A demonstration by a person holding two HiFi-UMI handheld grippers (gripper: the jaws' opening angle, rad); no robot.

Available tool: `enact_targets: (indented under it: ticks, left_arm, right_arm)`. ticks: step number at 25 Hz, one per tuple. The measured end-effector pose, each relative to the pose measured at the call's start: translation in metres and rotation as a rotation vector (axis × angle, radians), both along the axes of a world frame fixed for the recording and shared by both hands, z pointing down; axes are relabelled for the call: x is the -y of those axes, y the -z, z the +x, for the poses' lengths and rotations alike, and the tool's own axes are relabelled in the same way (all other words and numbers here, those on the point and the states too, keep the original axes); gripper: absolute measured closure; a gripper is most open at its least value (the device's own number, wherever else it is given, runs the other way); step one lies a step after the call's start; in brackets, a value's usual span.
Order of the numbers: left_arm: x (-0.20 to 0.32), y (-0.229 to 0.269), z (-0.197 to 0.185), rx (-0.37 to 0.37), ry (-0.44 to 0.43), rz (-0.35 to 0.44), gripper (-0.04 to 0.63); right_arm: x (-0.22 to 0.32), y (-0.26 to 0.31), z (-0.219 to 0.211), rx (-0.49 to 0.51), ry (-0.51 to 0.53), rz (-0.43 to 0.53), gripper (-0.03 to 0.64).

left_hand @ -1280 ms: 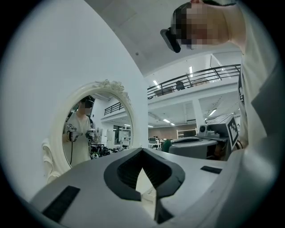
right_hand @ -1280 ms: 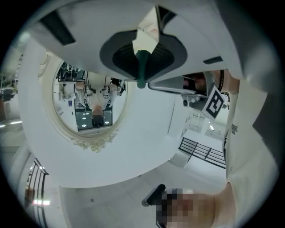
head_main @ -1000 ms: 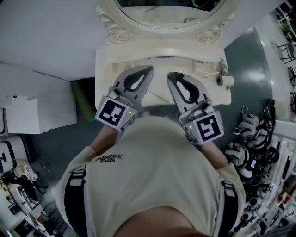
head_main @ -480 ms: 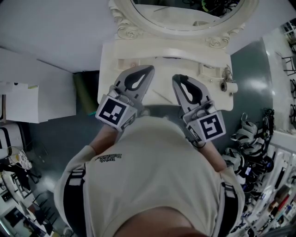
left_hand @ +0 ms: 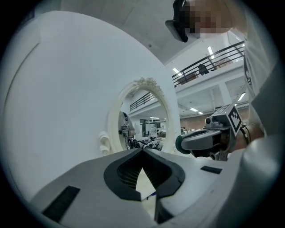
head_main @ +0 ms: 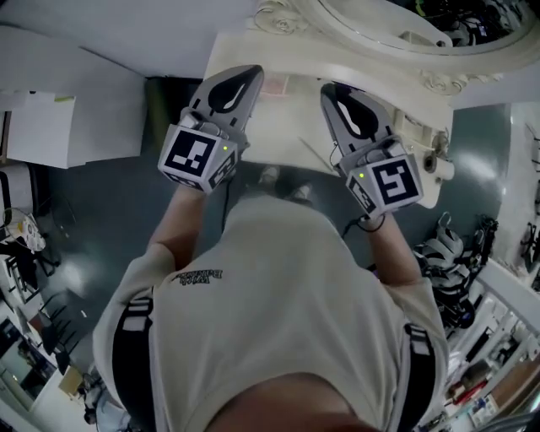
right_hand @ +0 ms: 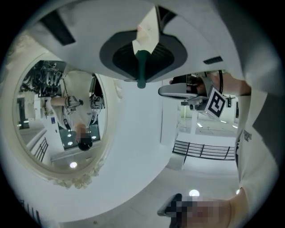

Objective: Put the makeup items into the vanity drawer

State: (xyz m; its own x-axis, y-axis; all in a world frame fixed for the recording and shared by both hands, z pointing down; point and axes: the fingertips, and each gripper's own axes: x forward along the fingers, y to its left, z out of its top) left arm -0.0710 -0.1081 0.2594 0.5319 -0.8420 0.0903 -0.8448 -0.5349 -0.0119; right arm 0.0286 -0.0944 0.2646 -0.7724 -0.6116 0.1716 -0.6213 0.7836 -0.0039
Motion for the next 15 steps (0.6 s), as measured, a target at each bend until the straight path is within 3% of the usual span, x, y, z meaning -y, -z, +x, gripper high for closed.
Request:
enact_targets:
  ticks: [7, 15]
  left_arm:
    - [0.023, -0.058, -0.040, -0.005, 0.077, -0.097, 0.581]
    - [0.052, -0.142, -0.075, -0.020, 0.112, -0.265, 0.581]
  right_arm:
    - [0.046, -0.054, -0.064, -0.075, 0.101, -0.066, 0.560]
    - [0.089, -0.162, -0.120, -0.226, 0.147, -0.158, 0.557]
